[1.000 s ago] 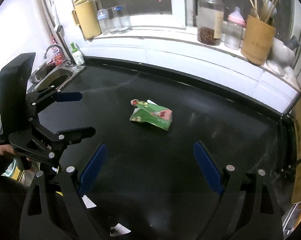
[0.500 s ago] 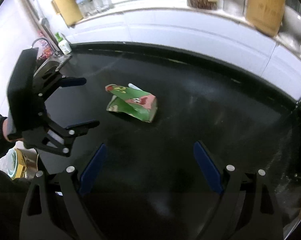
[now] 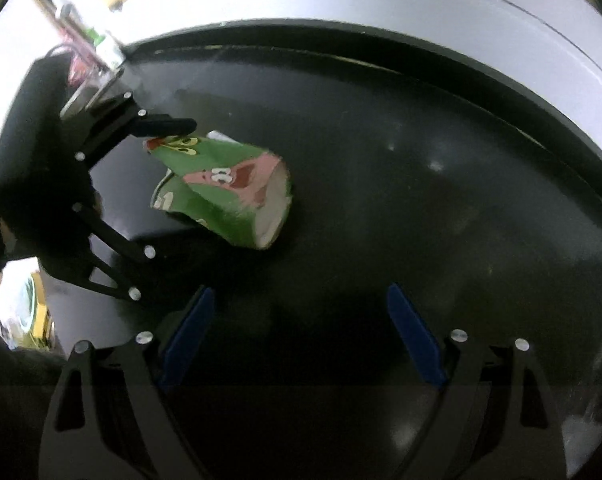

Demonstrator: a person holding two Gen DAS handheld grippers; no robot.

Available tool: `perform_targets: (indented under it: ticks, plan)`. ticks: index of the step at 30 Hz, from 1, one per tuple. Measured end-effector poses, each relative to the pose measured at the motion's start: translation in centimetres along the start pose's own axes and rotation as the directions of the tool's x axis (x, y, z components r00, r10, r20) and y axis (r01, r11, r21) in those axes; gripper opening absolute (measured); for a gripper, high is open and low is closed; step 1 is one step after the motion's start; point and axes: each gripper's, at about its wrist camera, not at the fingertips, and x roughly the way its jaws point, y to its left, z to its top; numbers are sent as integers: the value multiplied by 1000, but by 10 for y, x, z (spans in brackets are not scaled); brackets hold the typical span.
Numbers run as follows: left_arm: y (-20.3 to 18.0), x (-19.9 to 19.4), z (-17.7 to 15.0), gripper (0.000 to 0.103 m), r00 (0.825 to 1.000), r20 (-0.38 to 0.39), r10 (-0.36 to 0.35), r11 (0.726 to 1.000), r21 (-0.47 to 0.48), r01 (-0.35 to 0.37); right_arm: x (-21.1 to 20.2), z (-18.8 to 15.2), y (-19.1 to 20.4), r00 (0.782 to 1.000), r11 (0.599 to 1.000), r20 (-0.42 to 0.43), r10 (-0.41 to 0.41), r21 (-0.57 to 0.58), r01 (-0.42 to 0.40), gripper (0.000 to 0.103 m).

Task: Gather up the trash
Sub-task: 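Grasp the green cartoon paper cup with the left gripper while the right gripper grasps the green-capped marker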

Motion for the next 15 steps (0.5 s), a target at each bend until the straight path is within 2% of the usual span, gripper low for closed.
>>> perform_targets:
  ticks: [1,4,8,10,15]
  plan:
    - [2,-1,0,68,1000,5,4,1000,0,-4,5,5,-1,1000,1000,-4,2,-23,-3,81]
    - [7,-11,-1,59,1000,11,-16,1000,-20,16,17,17,0,1000,995,-16,1,-103,-2,73]
    - [16,-31,-3,56,999,33,-24,996,-91,27,27,33,1,1000,981,-18,12,-191,-15,68]
    - [25,-42,-4,37,999,23,-39,988,-150,42,31,42,6,1000,970,-11,17,-243,-19,68]
    - [57,-58,-17,37,999,14,-31,955,-296,33,47,70,19,1000,926,-6,28,-376,-28,68]
